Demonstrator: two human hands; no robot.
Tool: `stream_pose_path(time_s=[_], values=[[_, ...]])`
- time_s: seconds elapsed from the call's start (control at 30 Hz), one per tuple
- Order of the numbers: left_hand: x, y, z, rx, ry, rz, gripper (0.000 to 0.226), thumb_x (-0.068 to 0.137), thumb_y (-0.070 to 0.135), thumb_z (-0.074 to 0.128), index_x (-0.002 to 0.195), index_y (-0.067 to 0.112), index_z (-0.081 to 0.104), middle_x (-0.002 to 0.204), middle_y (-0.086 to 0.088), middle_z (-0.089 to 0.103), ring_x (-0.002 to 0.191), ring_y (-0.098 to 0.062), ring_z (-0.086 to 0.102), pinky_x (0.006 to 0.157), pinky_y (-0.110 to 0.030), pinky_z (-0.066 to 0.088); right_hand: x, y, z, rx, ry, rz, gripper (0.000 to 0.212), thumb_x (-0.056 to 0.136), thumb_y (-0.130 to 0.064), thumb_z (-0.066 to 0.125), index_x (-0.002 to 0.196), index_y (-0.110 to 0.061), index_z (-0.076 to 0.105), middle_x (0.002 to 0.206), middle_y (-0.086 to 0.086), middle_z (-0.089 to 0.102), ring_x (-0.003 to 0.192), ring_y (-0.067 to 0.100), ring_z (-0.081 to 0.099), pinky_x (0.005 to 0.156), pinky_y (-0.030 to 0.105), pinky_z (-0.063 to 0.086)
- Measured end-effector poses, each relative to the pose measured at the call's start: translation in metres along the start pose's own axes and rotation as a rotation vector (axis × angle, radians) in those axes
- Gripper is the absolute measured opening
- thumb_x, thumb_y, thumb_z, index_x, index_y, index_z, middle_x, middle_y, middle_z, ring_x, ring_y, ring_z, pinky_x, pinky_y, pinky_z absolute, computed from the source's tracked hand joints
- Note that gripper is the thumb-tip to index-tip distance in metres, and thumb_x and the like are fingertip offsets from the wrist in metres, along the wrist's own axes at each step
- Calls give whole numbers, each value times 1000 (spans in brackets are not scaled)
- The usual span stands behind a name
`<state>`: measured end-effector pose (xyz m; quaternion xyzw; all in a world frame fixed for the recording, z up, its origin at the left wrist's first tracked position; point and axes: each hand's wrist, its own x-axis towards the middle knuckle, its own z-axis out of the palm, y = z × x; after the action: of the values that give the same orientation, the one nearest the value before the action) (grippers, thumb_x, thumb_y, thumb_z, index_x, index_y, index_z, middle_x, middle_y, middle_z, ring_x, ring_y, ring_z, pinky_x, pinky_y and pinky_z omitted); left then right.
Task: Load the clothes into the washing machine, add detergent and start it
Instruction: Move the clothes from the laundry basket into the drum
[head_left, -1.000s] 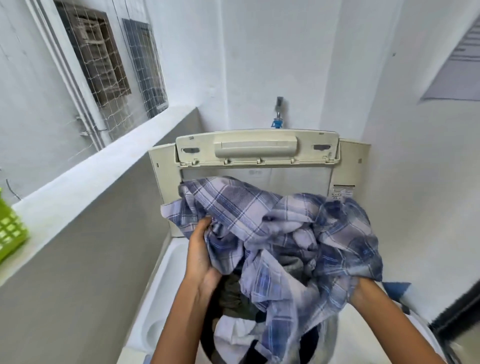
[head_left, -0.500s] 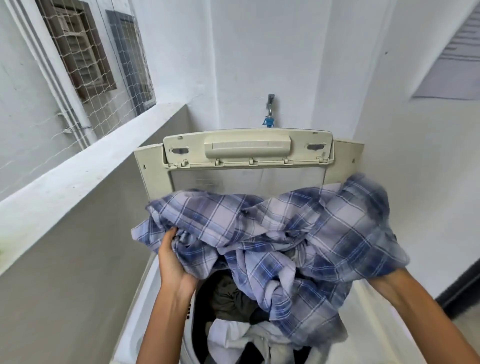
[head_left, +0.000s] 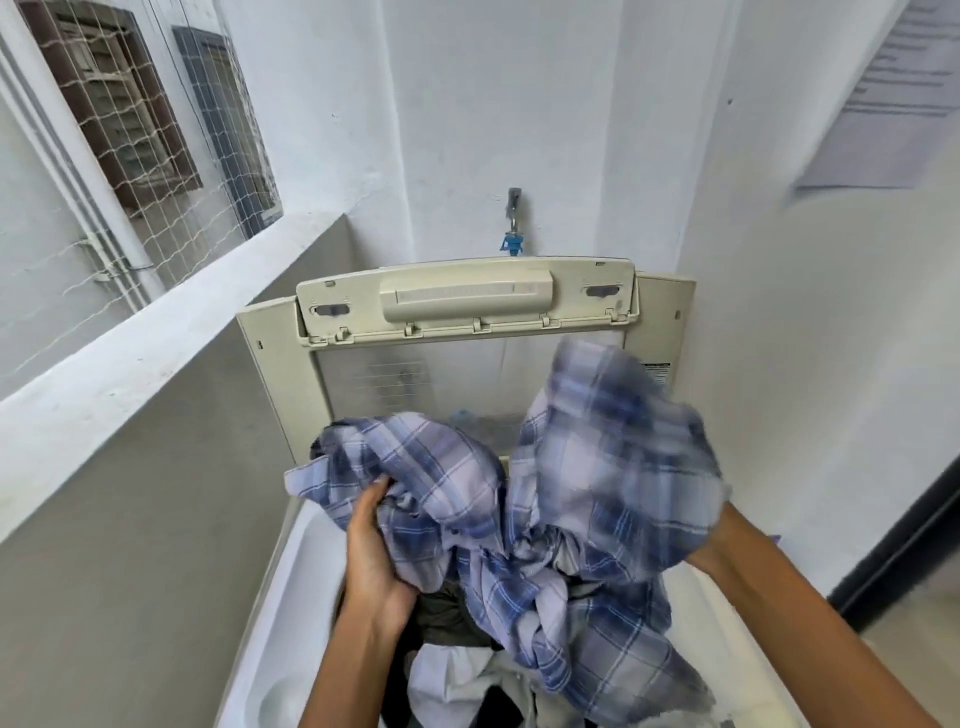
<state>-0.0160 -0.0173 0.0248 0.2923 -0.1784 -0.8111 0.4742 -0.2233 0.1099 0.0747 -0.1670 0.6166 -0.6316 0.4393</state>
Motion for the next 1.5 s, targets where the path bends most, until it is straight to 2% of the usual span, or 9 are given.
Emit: stream_pose_path(time_s=[0.13, 0.23, 0.37, 0.47, 0.63, 0.83, 1.13, 1.33, 1.5], values=[[-6, -21, 4, 196, -72, -10, 34, 90, 24, 54, 120, 14, 65, 116, -12, 69, 107, -33, 63, 93, -45, 48, 10, 6, 29, -150, -66, -235, 33, 93, 4, 46, 66, -13, 53, 53, -5, 61, 53, 8, 58, 54, 27, 44], [-5, -29, 4, 344, -53, 13, 45, 86, 23, 61, 128, 11, 58, 121, -16, 66, 110, -35, 64, 88, -45, 53, 12, 5, 46, -298, -15, -501, 23, 83, -8, 69, 65, -16, 57, 58, -3, 57, 55, 7, 50, 55, 22, 41], [5, -28, -8, 356, 59, -30, 73, 71, 41, 74, 136, 18, 50, 125, -12, 65, 111, -32, 64, 96, -53, 49, 5, -2, 44, -361, 47, -657, 20, 84, -15, 68, 74, -8, 52, 63, 4, 50, 61, 10, 46, 59, 25, 37], [7, -23, -9, 303, 114, -72, 71, 70, 48, 74, 131, 18, 55, 123, -14, 65, 109, -33, 65, 95, -54, 49, 9, -11, 35, -311, 62, -673, 22, 90, -15, 60, 78, -4, 47, 65, -1, 41, 62, 10, 39, 60, 26, 32], [5, -6, -5, 272, 144, 70, 21, 94, 28, 53, 101, 15, 69, 92, -7, 76, 82, -23, 72, 81, -41, 53, 24, -17, 16, -230, 172, -617, 11, 92, -14, 55, 86, -7, 49, 78, 8, 46, 73, 18, 43, 64, 31, 36], [8, 12, -7, 257, 194, 146, 39, 89, 25, 61, 126, 13, 60, 117, -14, 68, 106, -33, 66, 95, -51, 50, 36, -13, 6, -317, 200, -442, 16, 89, -7, 54, 88, -21, 48, 89, -2, 54, 86, 17, 51, 67, 26, 40], [-8, 11, 20, 413, 46, 253, 36, 85, -2, 61, 118, 14, 61, 103, -13, 72, 89, -31, 70, 77, -42, 57, 9, -17, 51, -457, -174, -433, 44, 83, -20, 69, 121, -25, 47, 127, -2, 52, 115, 15, 51, 95, 30, 42], [-18, 12, 37, 511, -144, 262, 35, 84, -11, 54, 108, 10, 65, 99, -14, 73, 87, -29, 70, 79, -41, 56, 3, -14, 75, -686, -408, -388, 90, 73, -38, 78, 141, -38, 19, 124, -20, 37, 115, 0, 40, 97, 22, 32], [-20, 21, 38, 530, -163, 276, 33, 78, -14, 55, 101, 8, 67, 91, -12, 73, 83, -29, 69, 72, -35, 57, 13, -12, 76, -662, -353, -494, 34, 84, -23, 69, 112, -33, 53, 101, -27, 52, 93, -11, 50, 79, 9, 37]])
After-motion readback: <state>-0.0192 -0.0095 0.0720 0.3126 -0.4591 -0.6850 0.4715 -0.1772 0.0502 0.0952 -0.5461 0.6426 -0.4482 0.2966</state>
